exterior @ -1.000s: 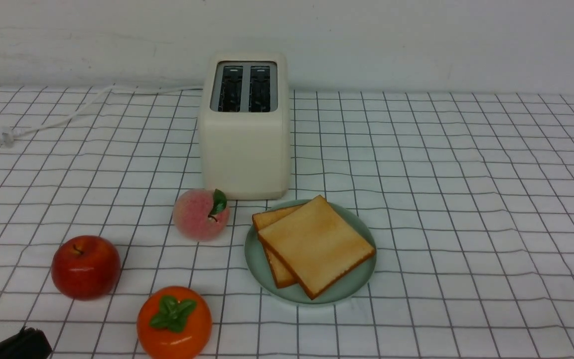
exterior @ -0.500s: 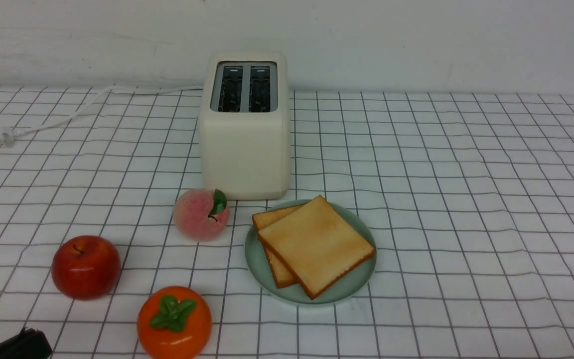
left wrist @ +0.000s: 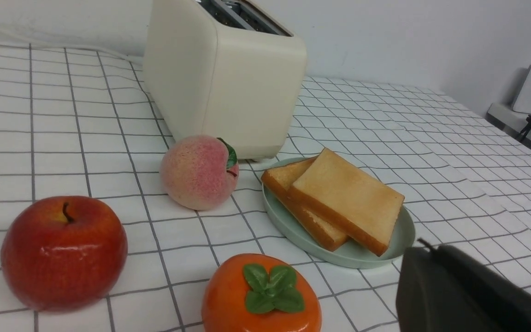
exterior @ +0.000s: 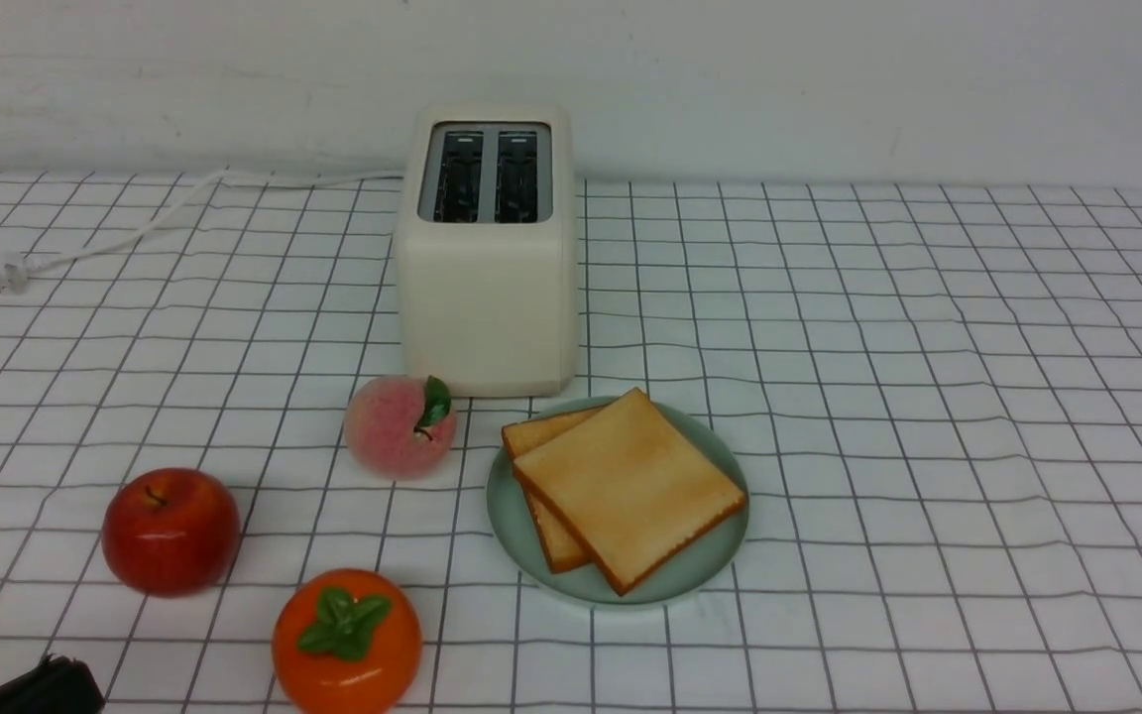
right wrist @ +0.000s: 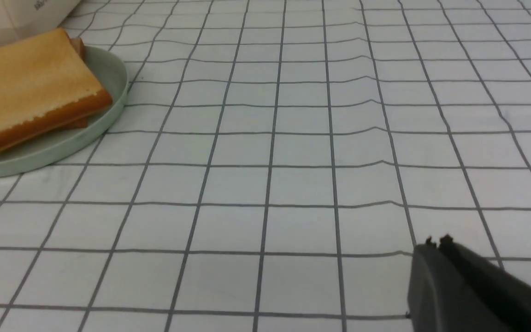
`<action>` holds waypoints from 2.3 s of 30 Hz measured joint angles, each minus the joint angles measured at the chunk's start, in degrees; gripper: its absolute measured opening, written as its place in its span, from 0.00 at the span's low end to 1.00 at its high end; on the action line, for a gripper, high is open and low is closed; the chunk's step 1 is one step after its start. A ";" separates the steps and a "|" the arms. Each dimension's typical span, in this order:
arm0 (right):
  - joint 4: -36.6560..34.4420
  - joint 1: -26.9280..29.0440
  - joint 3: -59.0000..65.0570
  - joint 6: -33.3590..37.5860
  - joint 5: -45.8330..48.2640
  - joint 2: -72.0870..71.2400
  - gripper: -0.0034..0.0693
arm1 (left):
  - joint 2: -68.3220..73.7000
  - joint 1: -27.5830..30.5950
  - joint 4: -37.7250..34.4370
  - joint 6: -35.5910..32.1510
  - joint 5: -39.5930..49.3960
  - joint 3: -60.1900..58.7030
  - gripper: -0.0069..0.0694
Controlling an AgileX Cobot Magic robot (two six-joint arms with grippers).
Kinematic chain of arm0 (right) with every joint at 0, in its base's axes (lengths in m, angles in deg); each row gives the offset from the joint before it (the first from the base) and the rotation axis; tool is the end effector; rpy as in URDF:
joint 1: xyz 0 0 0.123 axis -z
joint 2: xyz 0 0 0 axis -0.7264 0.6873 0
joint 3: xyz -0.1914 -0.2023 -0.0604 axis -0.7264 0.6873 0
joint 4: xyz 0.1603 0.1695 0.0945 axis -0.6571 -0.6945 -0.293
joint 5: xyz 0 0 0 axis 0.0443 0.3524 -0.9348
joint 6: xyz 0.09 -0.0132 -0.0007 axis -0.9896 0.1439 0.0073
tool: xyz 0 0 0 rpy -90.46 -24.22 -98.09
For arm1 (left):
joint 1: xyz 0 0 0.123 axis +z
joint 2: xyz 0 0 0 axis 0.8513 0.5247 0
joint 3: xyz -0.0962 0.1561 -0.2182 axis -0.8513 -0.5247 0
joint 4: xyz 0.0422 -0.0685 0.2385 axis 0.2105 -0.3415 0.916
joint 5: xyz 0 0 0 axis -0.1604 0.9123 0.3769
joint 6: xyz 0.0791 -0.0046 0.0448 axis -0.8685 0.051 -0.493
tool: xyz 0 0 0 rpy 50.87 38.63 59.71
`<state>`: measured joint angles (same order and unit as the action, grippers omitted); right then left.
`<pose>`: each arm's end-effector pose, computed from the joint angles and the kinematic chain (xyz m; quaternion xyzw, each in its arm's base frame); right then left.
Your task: Take toasted bread from bread machine on white checkered table place on plate.
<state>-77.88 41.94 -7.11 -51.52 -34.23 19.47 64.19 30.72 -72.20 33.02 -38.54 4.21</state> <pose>0.0518 0.0043 0.1733 0.0131 0.8082 0.0572 0.5860 0.0539 -0.0290 0.2356 0.0722 0.7302 -0.2589 0.6282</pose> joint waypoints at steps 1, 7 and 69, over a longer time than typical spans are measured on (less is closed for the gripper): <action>0.00 0.00 0.00 0.00 0.00 0.00 0.02 | 0.00 0.00 0.00 0.00 0.02 0.00 0.08; 0.00 0.00 0.00 0.00 0.00 0.00 0.02 | 0.00 0.00 0.02 0.00 0.07 0.00 0.08; -0.46 0.00 0.00 0.00 0.05 0.00 0.07 | -7.05 26.33 -2.25 -0.63 11.58 -9.50 0.07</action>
<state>-78.34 41.94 -7.11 -51.52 -34.17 19.47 57.14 57.05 -74.44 32.39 -26.96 -5.30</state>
